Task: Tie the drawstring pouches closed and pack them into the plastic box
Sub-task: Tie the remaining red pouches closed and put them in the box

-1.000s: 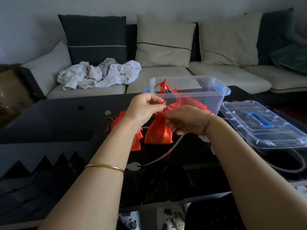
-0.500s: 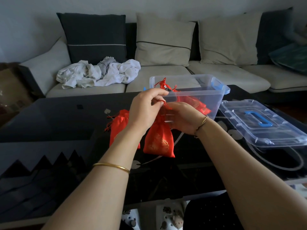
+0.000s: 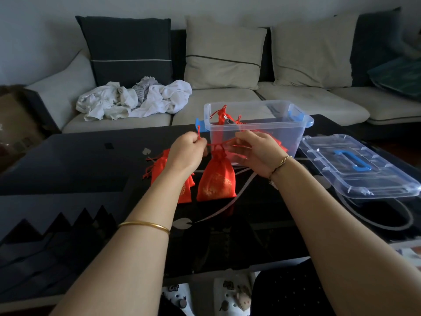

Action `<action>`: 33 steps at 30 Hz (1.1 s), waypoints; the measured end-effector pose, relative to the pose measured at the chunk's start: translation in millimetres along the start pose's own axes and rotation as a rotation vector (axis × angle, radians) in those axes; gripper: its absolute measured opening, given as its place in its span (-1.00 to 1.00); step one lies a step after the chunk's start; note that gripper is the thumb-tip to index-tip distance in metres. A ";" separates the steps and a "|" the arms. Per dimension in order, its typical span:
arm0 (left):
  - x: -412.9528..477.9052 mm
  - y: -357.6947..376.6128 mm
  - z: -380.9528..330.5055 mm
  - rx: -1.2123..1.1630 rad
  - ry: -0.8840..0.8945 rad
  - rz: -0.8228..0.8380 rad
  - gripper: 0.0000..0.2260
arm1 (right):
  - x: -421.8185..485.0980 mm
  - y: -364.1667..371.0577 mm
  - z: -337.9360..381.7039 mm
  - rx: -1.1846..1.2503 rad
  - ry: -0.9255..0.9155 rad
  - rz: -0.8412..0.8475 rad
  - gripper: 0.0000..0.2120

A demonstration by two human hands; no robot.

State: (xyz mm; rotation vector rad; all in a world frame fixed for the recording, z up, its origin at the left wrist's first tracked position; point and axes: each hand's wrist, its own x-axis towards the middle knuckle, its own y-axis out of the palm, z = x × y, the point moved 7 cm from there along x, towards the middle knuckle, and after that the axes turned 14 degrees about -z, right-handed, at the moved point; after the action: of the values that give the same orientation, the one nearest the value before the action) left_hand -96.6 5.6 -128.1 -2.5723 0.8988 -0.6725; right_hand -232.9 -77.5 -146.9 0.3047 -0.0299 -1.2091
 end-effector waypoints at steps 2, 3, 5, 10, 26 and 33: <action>4.1 -3.8 8.8 -0.047 -0.147 -0.027 -0.84 | 7.3 -12.2 -8.7 -0.120 0.027 -0.068 -0.79; 3.4 -5.4 11.7 -0.135 -0.235 -0.039 -0.85 | 10.2 -20.5 -14.2 -0.272 0.016 -0.122 -0.77; -2.4 -0.4 10.1 -0.377 -0.365 -0.004 -0.85 | 10.5 -31.7 -22.5 -0.543 -0.004 -0.193 -0.76; -7.0 7.6 1.5 -0.579 -0.357 0.048 -0.76 | 10.0 -29.5 -20.0 -0.435 -0.010 -0.230 -0.73; -12.0 18.9 -7.9 -0.246 -0.121 0.241 -0.91 | -6.1 16.9 -2.0 -0.243 -0.056 0.005 -0.64; -8.8 13.8 -0.8 -0.257 -0.200 0.125 -0.90 | -12.7 13.4 7.6 -0.408 -0.272 0.025 -0.84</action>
State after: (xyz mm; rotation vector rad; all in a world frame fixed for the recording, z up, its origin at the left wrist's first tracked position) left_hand -109.9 0.9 -136.5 -2.7130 1.1294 -0.2731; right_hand -226.6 -63.2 -134.5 -0.2169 -0.0214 -1.1946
